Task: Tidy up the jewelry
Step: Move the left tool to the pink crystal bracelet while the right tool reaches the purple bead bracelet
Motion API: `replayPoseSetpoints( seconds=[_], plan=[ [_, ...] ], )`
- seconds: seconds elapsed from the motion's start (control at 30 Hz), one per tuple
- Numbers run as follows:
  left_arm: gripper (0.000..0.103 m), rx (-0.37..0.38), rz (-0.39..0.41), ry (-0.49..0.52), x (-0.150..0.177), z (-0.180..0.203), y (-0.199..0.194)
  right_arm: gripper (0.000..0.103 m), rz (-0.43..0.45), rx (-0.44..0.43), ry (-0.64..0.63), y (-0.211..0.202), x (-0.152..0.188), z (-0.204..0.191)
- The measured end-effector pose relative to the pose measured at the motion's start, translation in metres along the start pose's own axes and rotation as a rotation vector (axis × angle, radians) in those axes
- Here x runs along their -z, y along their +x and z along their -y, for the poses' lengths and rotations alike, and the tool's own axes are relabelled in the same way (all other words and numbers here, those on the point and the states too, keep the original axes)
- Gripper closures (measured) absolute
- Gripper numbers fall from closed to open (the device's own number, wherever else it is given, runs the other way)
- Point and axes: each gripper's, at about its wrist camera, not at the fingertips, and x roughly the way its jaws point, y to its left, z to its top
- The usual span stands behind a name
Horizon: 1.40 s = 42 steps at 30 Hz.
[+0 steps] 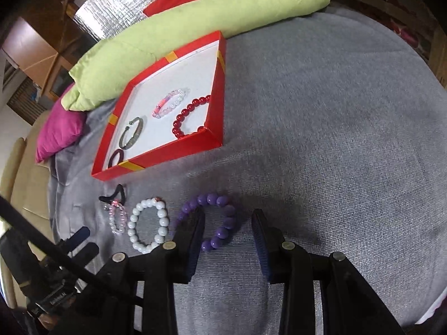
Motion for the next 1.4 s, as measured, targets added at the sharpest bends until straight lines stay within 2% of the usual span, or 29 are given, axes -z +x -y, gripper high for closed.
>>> replayPoseSetpoints(
  seconds=[0.07, 0.13, 0.2, 0.27, 0.4, 0.5, 0.57, 0.7, 0.73, 0.9, 1.17, 1.4],
  plan=[
    [0.034, 0.011, -0.001, 0.0, -0.002, 0.002, 0.003, 0.071, 0.003, 0.023, -0.029, 0.001, 0.001, -0.004],
    [0.035, 0.02, 0.003, -0.005, -0.004, 0.003, 0.006, 0.079, 0.004, 0.044, -0.047, 0.002, 0.002, -0.008],
    [0.035, 0.036, 0.012, -0.016, -0.006, 0.003, 0.007, 0.08, 0.003, 0.052, -0.057, 0.003, 0.002, -0.01],
    [0.035, 0.054, 0.016, -0.029, -0.009, 0.003, 0.01, 0.085, 0.004, 0.051, -0.063, 0.003, 0.003, -0.01],
    [0.053, 0.081, 0.005, -0.03, -0.012, 0.004, 0.018, 0.086, 0.004, 0.061, -0.087, 0.006, 0.004, -0.015],
    [0.054, 0.076, -0.007, -0.035, -0.013, 0.004, 0.024, 0.086, 0.006, 0.064, -0.098, 0.007, 0.005, -0.018],
    [0.059, 0.08, -0.011, -0.038, -0.014, 0.004, 0.027, 0.086, 0.006, 0.062, -0.098, 0.008, 0.005, -0.019],
    [0.074, 0.093, -0.019, -0.04, -0.013, 0.003, 0.03, 0.087, 0.009, 0.056, -0.094, 0.008, 0.005, -0.019],
    [0.081, 0.095, -0.023, -0.039, -0.013, 0.003, 0.031, 0.087, 0.008, 0.055, -0.093, 0.008, 0.005, -0.018],
    [0.093, 0.095, -0.03, -0.02, -0.011, 0.004, 0.032, 0.09, 0.018, 0.041, -0.083, 0.006, 0.005, -0.018],
    [0.095, 0.101, -0.01, 0.024, -0.006, 0.01, 0.018, 0.092, 0.068, 0.029, -0.042, -0.006, 0.001, -0.011],
    [0.094, 0.041, 0.004, 0.063, -0.005, 0.013, 0.013, 0.092, 0.092, 0.003, -0.002, -0.013, -0.003, -0.002]
  ],
)
